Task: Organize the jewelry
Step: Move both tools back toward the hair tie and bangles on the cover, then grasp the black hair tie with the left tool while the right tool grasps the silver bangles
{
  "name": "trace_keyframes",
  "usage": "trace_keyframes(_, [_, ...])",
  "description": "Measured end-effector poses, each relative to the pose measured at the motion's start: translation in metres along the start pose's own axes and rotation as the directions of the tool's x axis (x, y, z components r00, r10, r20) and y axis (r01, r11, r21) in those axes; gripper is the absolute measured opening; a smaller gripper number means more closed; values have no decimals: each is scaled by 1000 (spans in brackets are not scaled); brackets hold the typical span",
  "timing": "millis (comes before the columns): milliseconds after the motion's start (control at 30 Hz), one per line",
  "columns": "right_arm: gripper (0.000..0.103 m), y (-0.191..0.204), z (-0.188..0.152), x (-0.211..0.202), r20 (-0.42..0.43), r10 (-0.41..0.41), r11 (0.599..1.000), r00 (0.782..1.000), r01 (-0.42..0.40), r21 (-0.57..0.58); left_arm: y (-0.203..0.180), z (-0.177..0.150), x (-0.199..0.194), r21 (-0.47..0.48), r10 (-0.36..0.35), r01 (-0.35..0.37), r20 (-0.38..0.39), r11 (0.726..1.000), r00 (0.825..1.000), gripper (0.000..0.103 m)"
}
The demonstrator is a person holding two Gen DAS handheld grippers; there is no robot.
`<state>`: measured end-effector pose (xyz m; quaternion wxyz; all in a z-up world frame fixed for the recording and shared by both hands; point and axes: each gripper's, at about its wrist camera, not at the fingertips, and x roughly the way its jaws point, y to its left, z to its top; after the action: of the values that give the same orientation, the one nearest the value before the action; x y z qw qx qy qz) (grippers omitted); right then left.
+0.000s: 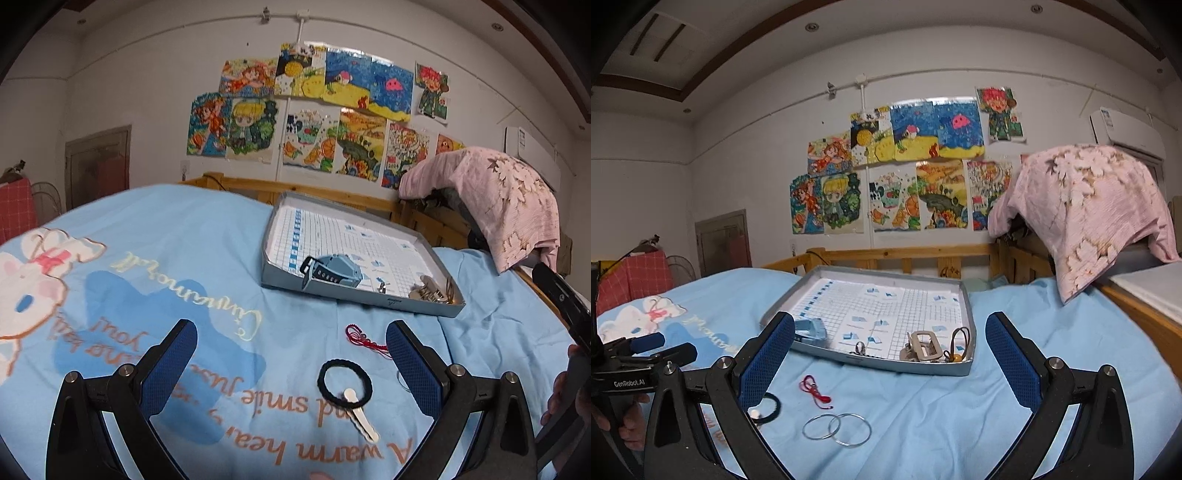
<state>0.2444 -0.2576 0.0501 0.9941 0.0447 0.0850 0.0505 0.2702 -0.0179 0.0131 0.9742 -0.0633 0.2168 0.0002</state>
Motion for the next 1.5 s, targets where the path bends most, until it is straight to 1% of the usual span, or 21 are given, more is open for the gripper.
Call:
trace_keyframes(133, [101, -4, -12, 21, -52, 5, 1000, 999, -4, 15, -3, -3, 20, -14, -9, 8, -41, 1000, 999, 103])
trace_keyframes(300, [101, -5, -27, 38, -118, 16, 1000, 993, -15, 9, -4, -9, 38, 6, 3, -2, -107, 1000, 994, 103])
trace_keyframes(367, [101, -6, -33, 45, -158, 39, 999, 987, -36, 23, -4, -13, 43, 13, 3, -1, -133, 1000, 991, 103])
trace_keyframes(467, [101, -8, -45, 59, -248, 82, 996, 965, -73, 44, -2, -22, 52, 13, -22, 25, -177, 1000, 984, 102])
trace_keyframes(567, [101, -9, -56, 69, -305, 111, 993, 946, -95, 68, -3, -28, 57, 16, -53, 58, -205, 998, 977, 92])
trace_keyframes(633, [99, -8, -64, 75, -340, 134, 990, 931, -112, 84, -4, -32, 61, 19, -82, 89, -231, 996, 970, 82])
trace_keyframes(667, [93, -7, -66, 77, -350, 141, 989, 926, -118, 86, -4, -34, 63, 21, -95, 103, -242, 994, 966, 79])
trace_keyframes(700, [89, -5, -69, 79, -363, 150, 988, 920, -128, 83, -5, -35, 65, 23, -107, 116, -253, 993, 962, 73])
trace_keyframes(733, [80, -2, -71, 81, -376, 159, 987, 913, -140, 78, -6, -37, 66, 24, -118, 129, -264, 991, 957, 68])
trace_keyframes(767, [74, 1, -74, 83, -389, 164, 986, 906, -148, 72, -7, -39, 68, 23, -127, 138, -270, 990, 954, 66])
trace_keyframes(833, [70, 7, -79, 86, -415, 179, 984, 892, -169, 60, -7, -41, 69, 19, -145, 156, -276, 988, 950, 58])
trace_keyframes(900, [65, 13, -83, 89, -436, 189, 981, 880, -185, 52, -8, -42, 72, 17, -159, 171, -285, 985, 945, 53])
trace_keyframes(933, [60, 15, -85, 90, -446, 193, 980, 874, -192, 47, -8, -43, 73, 17, -166, 178, -290, 984, 943, 50])
trace_keyframes(967, [57, 17, -86, 91, -452, 195, 980, 870, -196, 45, -9, -43, 75, 18, -169, 182, -294, 983, 941, 48])
trace_keyframes(1000, [57, 20, -89, 92, -465, 199, 978, 862, -204, 41, -10, -44, 76, 20, -171, 185, -300, 982, 938, 45])
trace_keyframes(1100, [57, 23, -94, 94, -488, 202, 977, 849, -211, 38, -11, -45, 79, 16, -184, 199, -314, 980, 932, 38])
trace_keyframes(1133, [55, 23, -94, 94, -492, 203, 977, 847, -211, 39, -11, -46, 80, 12, -187, 201, -318, 980, 929, 35])
trace_keyframes(1167, [52, 23, -95, 95, -496, 203, 977, 844, -211, 41, -10, -46, 82, 5, -190, 202, -324, 979, 927, 34])
trace_keyframes(1267, [51, 21, -97, 97, -509, 206, 977, 836, -207, 57, -9, -48, 85, -9, -199, 207, -333, 978, 922, 30])
trace_keyframes(1400, [44, 20, -102, 101, -524, 206, 978, 826, -197, 74, -7, -49, 87, -30, -216, 219, -341, 975, 915, 18])
trace_keyframes(1500, [40, 23, -103, 101, -528, 206, 977, 824, -199, 72, -7, -50, 86, -34, -222, 224, -336, 974, 915, 14])
